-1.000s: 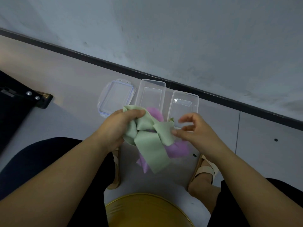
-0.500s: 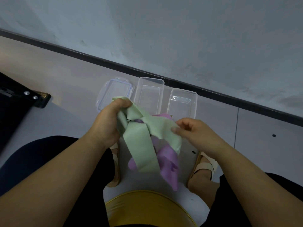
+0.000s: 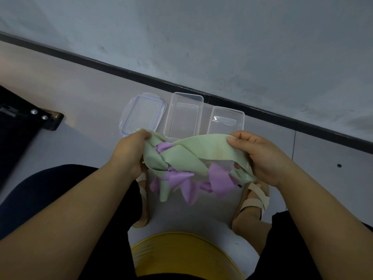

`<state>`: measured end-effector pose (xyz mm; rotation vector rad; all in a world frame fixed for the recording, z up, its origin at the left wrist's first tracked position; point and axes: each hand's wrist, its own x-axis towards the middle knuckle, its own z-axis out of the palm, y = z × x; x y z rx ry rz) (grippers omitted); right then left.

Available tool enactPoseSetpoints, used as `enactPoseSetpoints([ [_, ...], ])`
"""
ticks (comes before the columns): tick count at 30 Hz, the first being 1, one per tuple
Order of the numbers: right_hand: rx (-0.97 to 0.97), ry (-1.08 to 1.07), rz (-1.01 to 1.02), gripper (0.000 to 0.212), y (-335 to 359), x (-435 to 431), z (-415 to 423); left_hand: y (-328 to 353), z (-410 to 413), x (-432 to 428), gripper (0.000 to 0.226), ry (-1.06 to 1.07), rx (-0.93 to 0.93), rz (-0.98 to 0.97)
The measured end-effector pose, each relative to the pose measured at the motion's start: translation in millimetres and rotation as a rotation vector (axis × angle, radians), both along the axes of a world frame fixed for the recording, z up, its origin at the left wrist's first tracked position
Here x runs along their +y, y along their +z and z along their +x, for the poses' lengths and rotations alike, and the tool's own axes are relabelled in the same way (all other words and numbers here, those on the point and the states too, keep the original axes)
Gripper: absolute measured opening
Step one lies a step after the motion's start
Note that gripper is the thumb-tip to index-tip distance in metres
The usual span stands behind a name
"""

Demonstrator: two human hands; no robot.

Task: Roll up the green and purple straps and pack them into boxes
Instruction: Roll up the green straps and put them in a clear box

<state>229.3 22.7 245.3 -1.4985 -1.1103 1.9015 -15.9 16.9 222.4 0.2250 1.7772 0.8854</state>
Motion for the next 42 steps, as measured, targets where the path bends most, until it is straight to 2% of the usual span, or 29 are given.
enactPoseSetpoints([
  [3, -0.349, 0.256, 0.13, 0.012, -4.0, 1.2, 6.4, -1.3, -2.2, -0.7, 0.012, 0.051, -0.043, -0.046],
  [5, -0.454, 0.354, 0.126, 0.018, -8.4, -0.6, 7.9, -1.9, -4.3, -0.4, 0.011, 0.079, -0.051, -0.039],
  [8, -0.497, 0.387, 0.07, 0.026, -16.2, -4.5, 6.2, 1.4, -8.5, 0.6, 0.018, 0.115, -0.158, 0.004],
  [11, -0.524, 0.497, 0.037, 0.024, -26.8, -9.8, 2.1, 3.4, -5.7, -1.3, 0.029, 0.024, -0.247, -0.013],
  [15, -0.556, 0.561, 0.087, 0.025, -36.8, -13.3, -6.0, 8.7, 3.5, -5.7, 0.018, -0.066, -0.255, -0.025],
  [21, -0.547, 0.475, 0.072, 0.043, -45.0, -10.8, -14.5, 17.1, 2.7, -5.5, 0.015, -0.141, -0.392, 0.058],
  [24, -0.571, 0.438, 0.078, 0.049, -48.6, -8.6, -15.7, 22.7, 2.2, -7.8, 0.035, -0.214, -0.506, 0.085],
  [27, -0.429, 0.236, -0.099, 0.044, -48.6, -9.5, -18.8, 28.8, 6.5, -9.8, 0.022, -0.259, -0.566, 0.117],
  [28, -0.374, 0.172, -0.168, 0.041, -49.5, -9.7, -18.7, 30.7, 8.9, -10.4, 0.023, -0.281, -0.589, 0.144],
  [29, -0.346, 0.145, -0.198, 0.039, -49.6, -9.9, -18.2, 29.9, 9.5, -10.7, 0.036, -0.292, -0.617, 0.182],
  [31, -0.36, 0.189, -0.164, 0.041, -52.3, -10.2, -15.6, 28.2, 10.9, -11.5, 0.052, -0.294, -0.681, 0.212],
  [32, -0.378, 0.235, -0.131, 0.046, -53.0, -10.8, -14.9, 29.3, 11.6, -11.7, 0.05, -0.285, -0.697, 0.21],
  [34, -0.395, 0.318, -0.109, 0.071, -55.2, -13.7, -15.3, 30.7, 11.1, -10.7, 0.038, -0.26, -0.743, 0.224],
  [36, -0.342, 0.338, -0.14, 0.08, -56.2, -17.7, -19.7, 33.1, 11.2, -10.8, 0.035, -0.24, -0.771, 0.248],
  [37, -0.313, 0.327, -0.159, 0.075, -56.5, -19.5, -22.1, 35.3, 11.9, -11.4, 0.036, -0.224, -0.785, 0.259],
  [40, -0.237, 0.317, -0.21, 0.044, -55.4, -20.0, -27.1, 42.6, 11.2, -12.3, 0.029, -0.187, -0.816, 0.306],
  [42, -0.157, 0.281, -0.215, 0.035, -52.0, -19.0, -27.2, 45.4, 9.4, -10.8, 0.022, -0.162, -0.8, 0.336],
])
